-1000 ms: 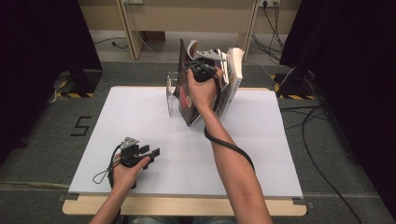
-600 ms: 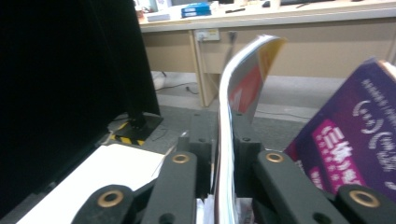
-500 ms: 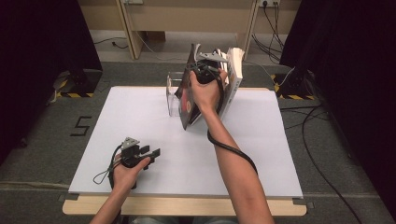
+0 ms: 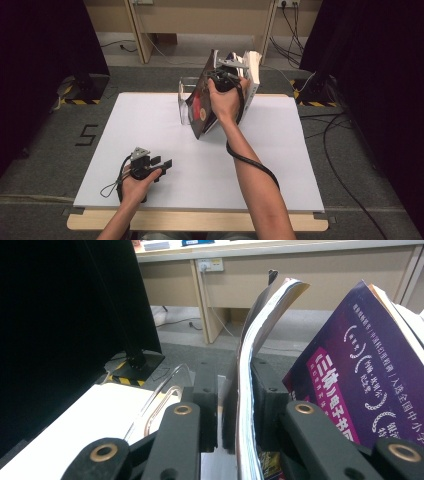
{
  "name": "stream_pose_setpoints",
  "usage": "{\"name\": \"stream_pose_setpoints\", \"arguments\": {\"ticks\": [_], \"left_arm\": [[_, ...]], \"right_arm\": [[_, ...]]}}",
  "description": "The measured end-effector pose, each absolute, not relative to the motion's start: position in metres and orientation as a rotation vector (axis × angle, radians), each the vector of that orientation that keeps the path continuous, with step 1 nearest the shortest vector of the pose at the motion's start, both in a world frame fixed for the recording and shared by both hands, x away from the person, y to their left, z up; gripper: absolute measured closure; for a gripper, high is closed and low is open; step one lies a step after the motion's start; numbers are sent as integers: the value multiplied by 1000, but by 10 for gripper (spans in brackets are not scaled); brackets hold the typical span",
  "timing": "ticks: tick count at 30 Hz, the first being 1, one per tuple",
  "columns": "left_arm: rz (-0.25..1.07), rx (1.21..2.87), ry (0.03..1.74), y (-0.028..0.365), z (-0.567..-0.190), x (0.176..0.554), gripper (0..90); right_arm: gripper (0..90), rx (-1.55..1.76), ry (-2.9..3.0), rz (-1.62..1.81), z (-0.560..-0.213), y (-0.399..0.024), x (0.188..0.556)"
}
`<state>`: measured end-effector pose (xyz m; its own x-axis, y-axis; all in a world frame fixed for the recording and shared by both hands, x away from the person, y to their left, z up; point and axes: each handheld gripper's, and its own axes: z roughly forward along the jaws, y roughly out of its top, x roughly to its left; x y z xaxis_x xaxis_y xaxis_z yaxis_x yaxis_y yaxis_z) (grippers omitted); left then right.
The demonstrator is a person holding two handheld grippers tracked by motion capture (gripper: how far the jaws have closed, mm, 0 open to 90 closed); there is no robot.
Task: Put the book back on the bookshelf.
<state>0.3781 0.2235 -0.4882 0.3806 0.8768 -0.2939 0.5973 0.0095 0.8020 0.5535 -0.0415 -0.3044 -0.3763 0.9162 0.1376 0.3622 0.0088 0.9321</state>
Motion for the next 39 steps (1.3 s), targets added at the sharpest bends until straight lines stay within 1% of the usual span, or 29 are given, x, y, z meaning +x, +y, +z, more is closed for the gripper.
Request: {"name": "stream_pose_setpoints", "arguments": {"ticks": [9, 14, 15, 26, 39], "left_arm": [[369, 1685, 1314, 224, -487, 378, 433], [372, 1687, 1313, 224, -487, 378, 433], [373, 1688, 1312, 224, -487, 378, 433], [375, 1689, 1308, 222, -487, 377, 432], [387, 1693, 1302, 223, -486, 377, 430]], "right_arm": [[732, 1308, 1760, 1364, -302, -44, 548], [694, 1306, 1758, 1374, -304, -46, 543], [678, 1299, 1760, 1381, -304, -47, 539], [644, 1304, 1746, 1400, -306, -59, 527], [593, 1256, 1766, 1472, -309, -76, 503]]}}
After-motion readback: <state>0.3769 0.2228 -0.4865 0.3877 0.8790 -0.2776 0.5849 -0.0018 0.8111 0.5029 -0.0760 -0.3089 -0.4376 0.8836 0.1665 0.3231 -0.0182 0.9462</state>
